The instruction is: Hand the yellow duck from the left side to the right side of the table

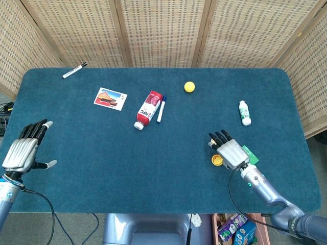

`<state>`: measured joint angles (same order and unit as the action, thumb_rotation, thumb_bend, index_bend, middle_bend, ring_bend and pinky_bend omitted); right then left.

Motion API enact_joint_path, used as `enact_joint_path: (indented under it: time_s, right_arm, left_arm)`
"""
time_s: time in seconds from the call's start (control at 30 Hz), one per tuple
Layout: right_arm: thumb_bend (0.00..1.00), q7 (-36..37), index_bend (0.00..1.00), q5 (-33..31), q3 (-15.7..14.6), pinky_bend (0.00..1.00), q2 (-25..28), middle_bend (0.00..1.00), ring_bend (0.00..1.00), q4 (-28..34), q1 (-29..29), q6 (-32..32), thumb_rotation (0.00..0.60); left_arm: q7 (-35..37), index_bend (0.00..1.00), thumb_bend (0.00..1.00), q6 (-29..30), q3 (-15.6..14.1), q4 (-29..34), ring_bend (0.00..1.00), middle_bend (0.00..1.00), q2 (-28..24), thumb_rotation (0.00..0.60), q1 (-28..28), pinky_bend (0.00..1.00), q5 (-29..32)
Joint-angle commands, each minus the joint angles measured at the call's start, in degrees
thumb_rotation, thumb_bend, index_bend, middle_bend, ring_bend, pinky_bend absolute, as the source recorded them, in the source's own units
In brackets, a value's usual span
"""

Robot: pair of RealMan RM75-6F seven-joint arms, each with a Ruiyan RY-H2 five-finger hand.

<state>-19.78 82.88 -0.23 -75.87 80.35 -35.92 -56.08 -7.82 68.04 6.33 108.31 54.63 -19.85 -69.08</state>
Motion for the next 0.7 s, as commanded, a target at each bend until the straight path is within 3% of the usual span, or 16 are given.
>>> enact_joint_path:
  time_s: [0.03,0.13,0.17,0.23,0.43,0.7]
  right_arm:
    - [0.19,1.04,0.15,0.83,-0.49,0.00,5.20,0.00,0.00,5.67,5.31,-8.25,0.600]
    - [0.02,4.53,0.07,1.82,-1.57,0.00,8.04,0.00,0.00,7.35,11.46,-17.21,0.600]
    - [0.01,5.28,0.05,2.06,-1.70,0.00,8.20,0.00,0.00,7.27,12.27,-18.36,0.600]
    - [0.00,8.84,0.00,2.11,-1.72,0.00,8.45,0.00,0.00,6.50,15.56,-22.94,0.600]
    - [0.00,16.86,0.00,2.93,-1.31,0.00,6.53,0.00,0.00,2.56,22.61,-32.70,0.600]
    - [0.00,16.89,0.00,4.47,-0.50,0.00,5.05,0.00,0.00,-0.17,25.53,-36.24,0.600]
  left_arm:
    - [0.36,0.00,0.00,0.29,-0.18,0.07,0.00,0.00,-0.12,0.600,0.25,0.00,-0.61]
    - [0.91,0.00,0.00,1.55,-0.81,-0.01,0.00,0.00,-0.03,0.600,1.14,0.00,-2.34]
    - [1.03,0.00,0.00,1.86,-0.94,-0.09,0.00,0.00,0.04,0.600,1.34,0.00,-2.71]
    - [1.25,0.00,0.00,3.51,-1.48,-0.54,0.00,0.00,0.45,0.600,2.30,0.00,-4.35]
    - [3.49,0.00,0.00,9.50,-3.63,-4.71,0.00,0.00,3.42,0.600,6.09,0.00,-9.89]
    - [5.10,0.00,0.00,11.35,-5.15,-8.70,0.00,0.00,4.93,0.600,8.11,0.00,-12.67]
